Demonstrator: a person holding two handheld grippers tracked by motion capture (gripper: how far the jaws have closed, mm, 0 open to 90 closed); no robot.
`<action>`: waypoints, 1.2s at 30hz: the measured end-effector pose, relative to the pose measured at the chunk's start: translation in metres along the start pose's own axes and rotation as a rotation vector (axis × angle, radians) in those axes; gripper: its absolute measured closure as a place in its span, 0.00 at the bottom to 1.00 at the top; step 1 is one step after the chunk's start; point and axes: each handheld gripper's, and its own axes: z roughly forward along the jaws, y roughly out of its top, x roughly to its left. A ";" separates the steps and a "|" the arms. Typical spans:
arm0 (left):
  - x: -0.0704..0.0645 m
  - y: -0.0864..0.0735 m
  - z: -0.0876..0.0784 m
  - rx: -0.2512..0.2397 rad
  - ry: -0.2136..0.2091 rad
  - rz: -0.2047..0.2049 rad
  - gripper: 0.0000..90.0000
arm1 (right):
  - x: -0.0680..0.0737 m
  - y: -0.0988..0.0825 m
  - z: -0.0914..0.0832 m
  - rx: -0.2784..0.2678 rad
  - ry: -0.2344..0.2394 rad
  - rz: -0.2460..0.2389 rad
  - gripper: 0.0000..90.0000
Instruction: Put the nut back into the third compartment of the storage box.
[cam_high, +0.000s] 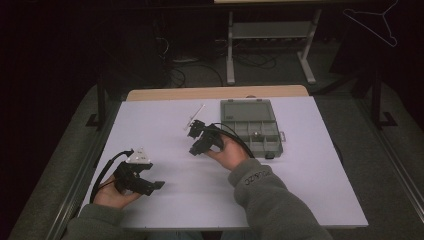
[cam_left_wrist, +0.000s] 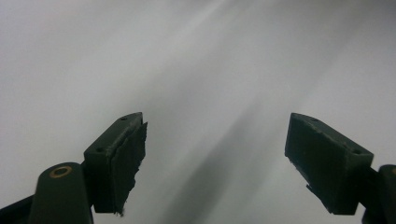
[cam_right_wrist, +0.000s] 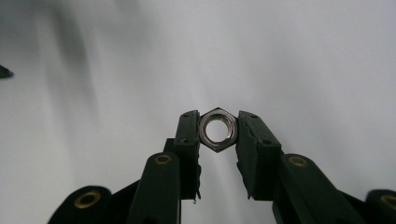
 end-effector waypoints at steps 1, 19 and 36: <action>-0.001 0.000 0.001 -0.005 -0.004 -0.013 0.22 | -0.004 -0.003 -0.004 0.000 -0.003 0.016 0.77; 0.000 0.000 0.002 0.005 0.001 0.001 0.22 | -0.077 -0.067 -0.073 -0.061 -0.113 0.242 0.77; 0.001 0.000 0.002 0.008 -0.002 -0.014 0.22 | -0.136 -0.121 -0.079 -0.030 -0.207 0.425 0.77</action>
